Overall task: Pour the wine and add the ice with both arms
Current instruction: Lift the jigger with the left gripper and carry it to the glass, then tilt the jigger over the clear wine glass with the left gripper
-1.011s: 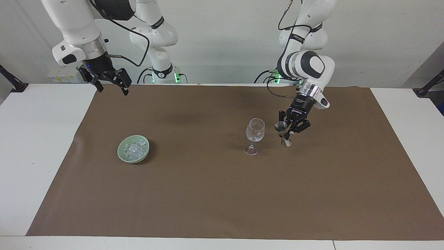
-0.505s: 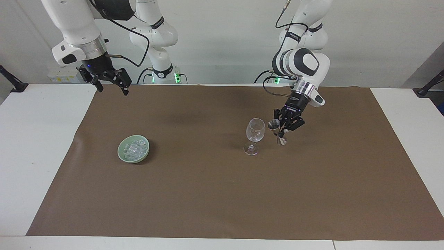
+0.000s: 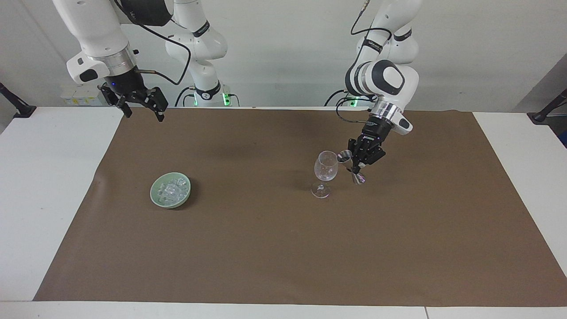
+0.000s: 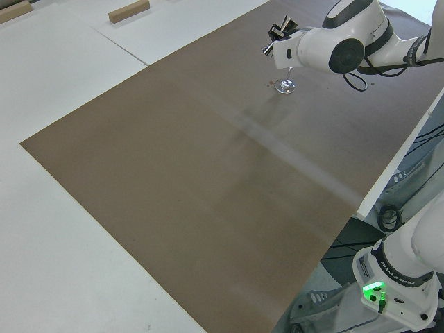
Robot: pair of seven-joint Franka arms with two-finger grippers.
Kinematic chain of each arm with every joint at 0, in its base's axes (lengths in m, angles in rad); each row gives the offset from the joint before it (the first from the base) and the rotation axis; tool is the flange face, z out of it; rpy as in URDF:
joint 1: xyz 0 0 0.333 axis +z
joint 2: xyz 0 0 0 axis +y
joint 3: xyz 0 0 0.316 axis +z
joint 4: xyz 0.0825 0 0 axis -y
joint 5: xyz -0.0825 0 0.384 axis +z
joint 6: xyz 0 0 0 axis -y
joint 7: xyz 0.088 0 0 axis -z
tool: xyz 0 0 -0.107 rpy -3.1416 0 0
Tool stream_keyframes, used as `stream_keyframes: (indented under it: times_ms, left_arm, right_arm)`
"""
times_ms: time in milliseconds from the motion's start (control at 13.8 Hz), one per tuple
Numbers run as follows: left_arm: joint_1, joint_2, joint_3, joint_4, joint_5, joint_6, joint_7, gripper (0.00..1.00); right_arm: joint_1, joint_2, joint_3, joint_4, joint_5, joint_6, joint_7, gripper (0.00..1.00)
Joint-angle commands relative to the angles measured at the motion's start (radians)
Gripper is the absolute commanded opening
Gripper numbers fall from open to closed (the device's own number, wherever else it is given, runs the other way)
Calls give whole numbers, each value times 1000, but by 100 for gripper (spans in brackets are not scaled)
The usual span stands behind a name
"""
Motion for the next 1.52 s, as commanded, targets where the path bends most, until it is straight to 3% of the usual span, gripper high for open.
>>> stream_keyframes:
  times_ms: [0, 1444]
  left_arm:
    - [-21, -18, 5, 3, -15, 37, 55, 0]
    - [-27, -18, -61, 34, -7, 159, 310, 0]
  right_arm:
    - [-7, -19, 4, -20, 8, -5, -30, 100]
    - [-7, -19, 4, -20, 8, -5, -30, 100]
